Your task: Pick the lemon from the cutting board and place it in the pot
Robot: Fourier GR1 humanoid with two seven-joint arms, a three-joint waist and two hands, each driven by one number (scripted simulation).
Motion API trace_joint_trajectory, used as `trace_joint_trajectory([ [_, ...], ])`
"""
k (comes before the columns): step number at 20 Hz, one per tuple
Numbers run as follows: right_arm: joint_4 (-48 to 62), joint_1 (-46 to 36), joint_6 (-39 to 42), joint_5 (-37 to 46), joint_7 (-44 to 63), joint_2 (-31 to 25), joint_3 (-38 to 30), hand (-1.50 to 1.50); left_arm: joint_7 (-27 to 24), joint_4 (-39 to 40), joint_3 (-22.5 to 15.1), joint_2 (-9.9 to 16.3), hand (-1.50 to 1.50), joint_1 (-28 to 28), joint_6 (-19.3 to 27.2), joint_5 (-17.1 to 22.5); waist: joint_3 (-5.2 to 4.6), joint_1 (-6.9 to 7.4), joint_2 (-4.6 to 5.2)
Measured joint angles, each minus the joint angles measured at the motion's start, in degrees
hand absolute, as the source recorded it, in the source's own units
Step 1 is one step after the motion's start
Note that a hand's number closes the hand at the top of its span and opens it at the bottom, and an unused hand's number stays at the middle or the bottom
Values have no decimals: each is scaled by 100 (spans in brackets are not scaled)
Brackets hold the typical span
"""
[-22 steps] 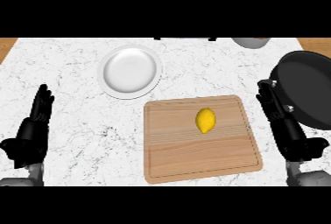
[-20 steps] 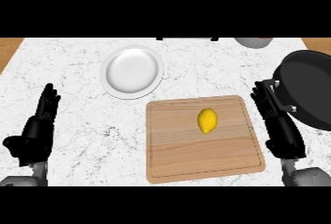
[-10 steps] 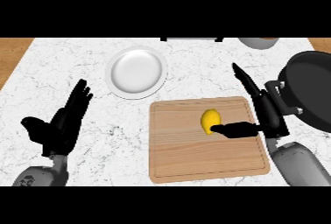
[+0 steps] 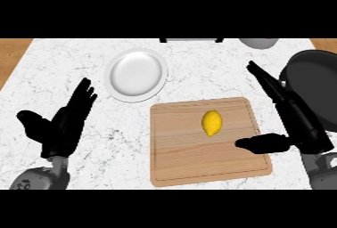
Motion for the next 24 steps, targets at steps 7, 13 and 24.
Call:
trace_joint_trajectory([
  [7, -969, -724, 1550, -250, 2132, -715, 89, -150, 51, -109, -56, -82, 0, 48, 5, -64, -2, 50, 8],
  [13, -1002, -1574, 2527, -732, 3904, -478, 255, -150, 287, -164, 0, -79, 0, -135, -24, -78, 2, 105, 27],
  [24, -288, -1788, 3015, -699, 4561, 264, 418, -150, 339, -186, 47, -259, 0, -101, -74, -275, 11, 91, 39],
])
